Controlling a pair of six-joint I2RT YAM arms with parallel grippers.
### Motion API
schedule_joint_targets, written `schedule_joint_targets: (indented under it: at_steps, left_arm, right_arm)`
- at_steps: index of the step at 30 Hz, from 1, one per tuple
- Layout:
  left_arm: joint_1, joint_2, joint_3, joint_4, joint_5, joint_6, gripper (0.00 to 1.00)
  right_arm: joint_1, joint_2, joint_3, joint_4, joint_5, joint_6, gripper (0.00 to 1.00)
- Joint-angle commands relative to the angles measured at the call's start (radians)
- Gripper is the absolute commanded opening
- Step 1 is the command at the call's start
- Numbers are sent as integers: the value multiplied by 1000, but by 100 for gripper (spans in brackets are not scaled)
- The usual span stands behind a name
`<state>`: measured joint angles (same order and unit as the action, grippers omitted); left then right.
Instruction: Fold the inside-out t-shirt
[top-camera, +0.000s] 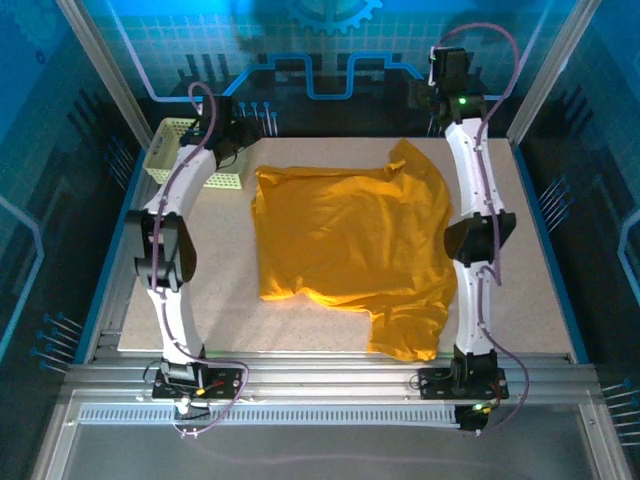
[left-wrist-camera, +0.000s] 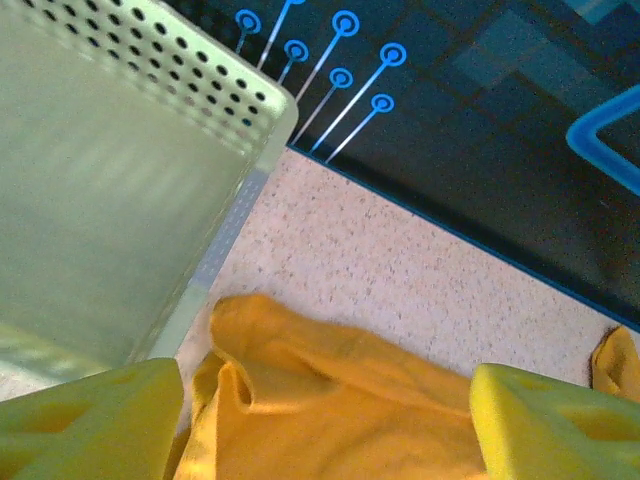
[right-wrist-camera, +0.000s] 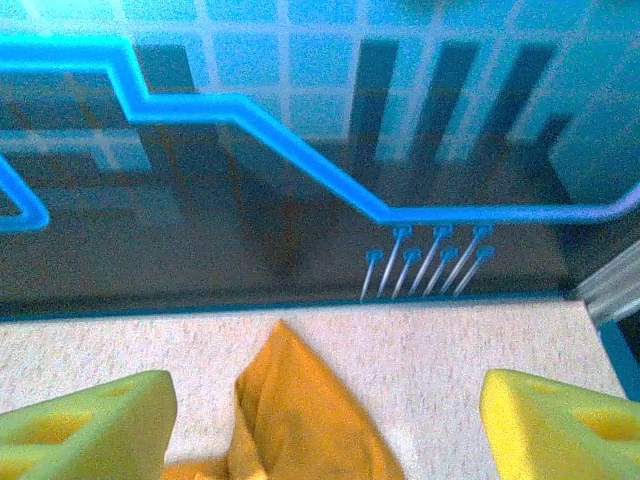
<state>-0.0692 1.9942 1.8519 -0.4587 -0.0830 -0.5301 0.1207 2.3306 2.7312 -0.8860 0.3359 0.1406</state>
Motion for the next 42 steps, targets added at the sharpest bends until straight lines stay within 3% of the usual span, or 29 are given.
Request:
schedule_joint_targets:
  at_steps: [1, 3, 6, 11, 14, 19, 25, 33, 37, 42]
  left_arm:
    - [-48, -163, -176, -59, -14, -50, 79]
    - [-82, -231, -317, -9, 22, -77, 79]
    - [-142, -264, -454, 33, 90, -88, 77]
    - [-221, -234, -564, 40, 159, -82, 75]
    - [-231, -187, -623, 67, 195, -103, 74]
    - [-231, -131, -686, 145, 219, -148, 71]
    - [-239, -44, -662, 176, 236, -177, 69]
    - [-277, 122, -394, 109, 277, -171, 69]
    - [-296, 87, -285, -6, 184, -122, 73]
    - [-402, -174, -404, -186, -145, -69, 79]
  right_arm:
    - [4, -307, -383, -9, -65, 112, 81]
    - [23, -504, -746, 132, -169, 185, 81]
    - [58, -652, -1122, 214, -258, 298, 81]
    - [103, -683, -1489, 325, -359, 419, 79]
    - [110, -630, -1597, 391, -404, 457, 77]
    - [82, -555, -1611, 396, -330, 491, 77]
    - [-19, -419, -1487, 344, -229, 508, 77]
    - [-173, -196, -1147, 290, -240, 466, 76]
    - [-216, -185, -986, 212, -251, 412, 76]
    - [-113, -440, -1128, 197, -224, 312, 77]
